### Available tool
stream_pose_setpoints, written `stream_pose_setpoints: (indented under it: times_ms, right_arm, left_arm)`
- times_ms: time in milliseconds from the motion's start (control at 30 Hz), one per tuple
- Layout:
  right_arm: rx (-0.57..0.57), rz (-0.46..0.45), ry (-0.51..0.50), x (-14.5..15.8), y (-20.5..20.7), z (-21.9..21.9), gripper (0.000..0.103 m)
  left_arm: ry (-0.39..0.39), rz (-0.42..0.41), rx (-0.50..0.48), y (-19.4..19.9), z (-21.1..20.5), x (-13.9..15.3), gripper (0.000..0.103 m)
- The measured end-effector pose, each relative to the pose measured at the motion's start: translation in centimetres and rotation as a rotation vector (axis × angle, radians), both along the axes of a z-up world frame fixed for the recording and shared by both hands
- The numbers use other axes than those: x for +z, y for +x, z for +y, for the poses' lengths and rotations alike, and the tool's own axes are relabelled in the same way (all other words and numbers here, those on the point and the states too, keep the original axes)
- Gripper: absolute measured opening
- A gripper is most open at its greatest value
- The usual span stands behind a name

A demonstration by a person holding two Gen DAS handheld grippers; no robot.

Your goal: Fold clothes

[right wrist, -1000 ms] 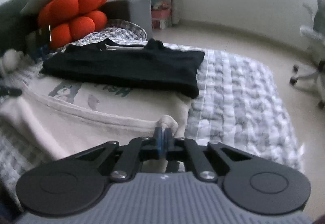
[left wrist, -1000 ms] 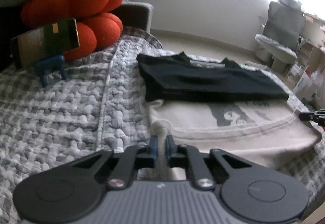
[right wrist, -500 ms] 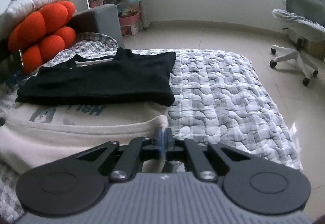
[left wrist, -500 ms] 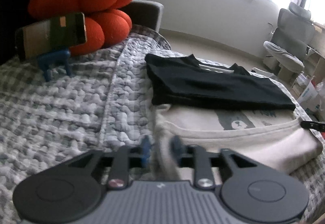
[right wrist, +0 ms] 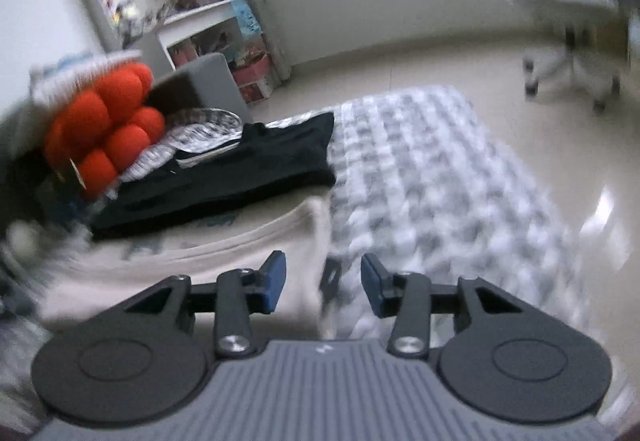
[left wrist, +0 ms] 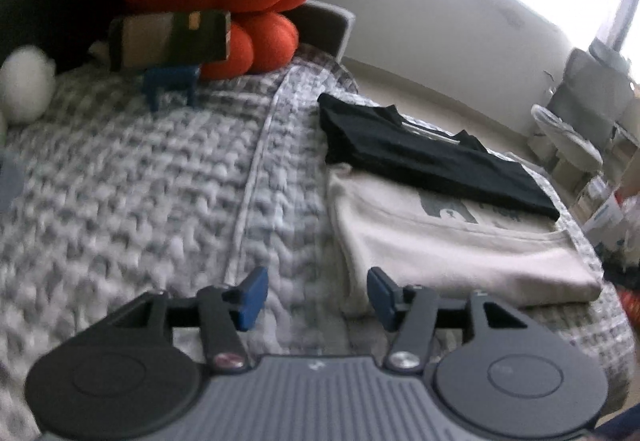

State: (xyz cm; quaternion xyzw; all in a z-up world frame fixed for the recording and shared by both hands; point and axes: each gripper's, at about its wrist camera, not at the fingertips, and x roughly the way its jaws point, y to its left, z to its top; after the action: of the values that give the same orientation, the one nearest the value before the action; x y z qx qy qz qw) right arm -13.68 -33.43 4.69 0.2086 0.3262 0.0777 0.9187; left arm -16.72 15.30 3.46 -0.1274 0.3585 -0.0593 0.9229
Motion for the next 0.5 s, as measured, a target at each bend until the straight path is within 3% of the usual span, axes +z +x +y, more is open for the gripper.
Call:
stream_pose_setpoints:
  times_ms: [267,500]
  right_arm:
    - [-0.052,0.094,0.263,-1.8,-2.5,-3.0,0.046]
    - [-0.055,0.149,0.367,-2.9,-0.3,-2.1,0.046]
  left_arm:
    - [-0.183,0.089,0.067,-0.9,0.7,-1.1,0.056]
    - [-0.263,0.123,0.134,1.3,-0.5,-2.6,0.054]
